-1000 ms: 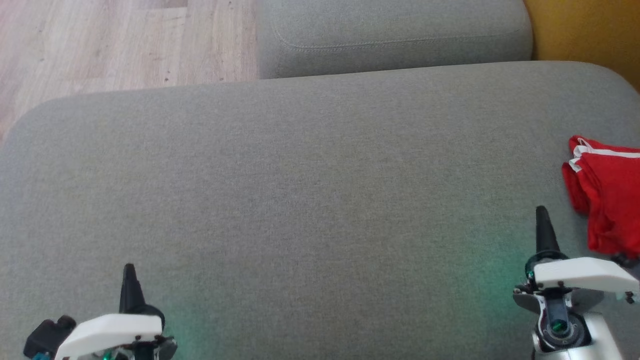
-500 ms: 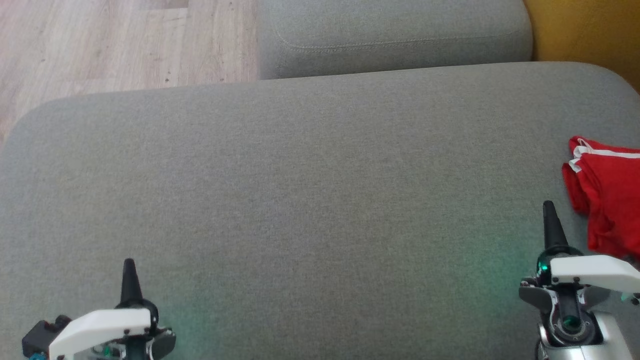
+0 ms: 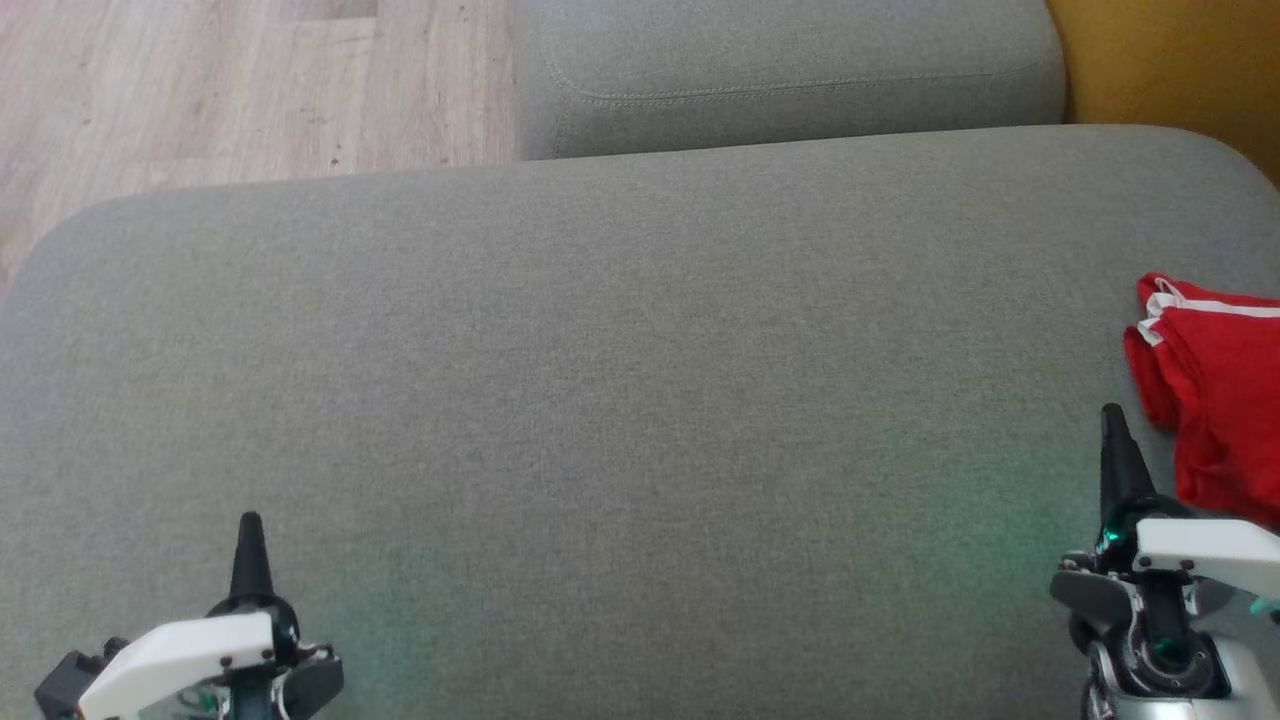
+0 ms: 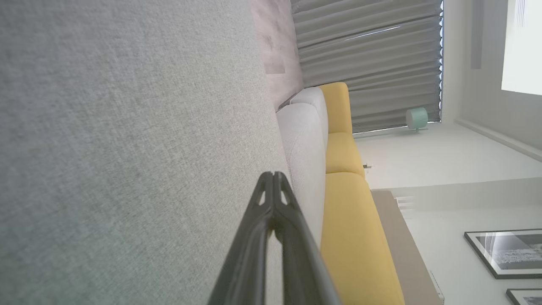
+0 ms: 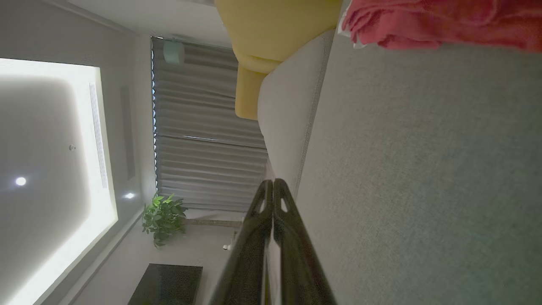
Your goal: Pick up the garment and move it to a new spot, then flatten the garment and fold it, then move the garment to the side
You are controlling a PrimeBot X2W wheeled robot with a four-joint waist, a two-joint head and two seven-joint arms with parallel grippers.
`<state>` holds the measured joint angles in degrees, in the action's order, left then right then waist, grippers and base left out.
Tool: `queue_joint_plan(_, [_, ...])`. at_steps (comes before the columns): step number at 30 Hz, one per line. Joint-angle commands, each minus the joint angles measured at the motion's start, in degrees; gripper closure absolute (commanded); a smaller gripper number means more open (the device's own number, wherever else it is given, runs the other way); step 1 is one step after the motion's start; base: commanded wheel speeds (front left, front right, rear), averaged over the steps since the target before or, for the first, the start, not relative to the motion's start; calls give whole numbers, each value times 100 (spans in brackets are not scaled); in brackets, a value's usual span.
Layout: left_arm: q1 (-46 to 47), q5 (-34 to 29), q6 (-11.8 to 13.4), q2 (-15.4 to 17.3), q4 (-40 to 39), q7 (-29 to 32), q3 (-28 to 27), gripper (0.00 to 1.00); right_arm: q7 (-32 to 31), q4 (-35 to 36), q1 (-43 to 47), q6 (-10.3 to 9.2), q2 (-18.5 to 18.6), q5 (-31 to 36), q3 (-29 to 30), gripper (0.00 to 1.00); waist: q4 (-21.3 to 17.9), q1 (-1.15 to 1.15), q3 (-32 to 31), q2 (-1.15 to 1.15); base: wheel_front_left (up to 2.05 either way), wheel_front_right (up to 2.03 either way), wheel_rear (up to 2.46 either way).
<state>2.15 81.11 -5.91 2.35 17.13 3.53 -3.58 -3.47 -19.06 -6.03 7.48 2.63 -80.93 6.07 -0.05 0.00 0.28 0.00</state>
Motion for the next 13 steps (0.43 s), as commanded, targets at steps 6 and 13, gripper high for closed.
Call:
queue_joint_plan(6, [361, 485, -94, 50, -255, 134, -229, 100, -143, 348, -72, 1, 24, -501, -31, 100, 2, 0, -4, 0, 0, 0, 0])
queue_joint_plan(13, [393, 945, -142, 52, -293, 253, -276, 100, -261, 463, -30, 1, 24, -961, 26, 100, 4, 0, -9, 0, 0, 0, 0])
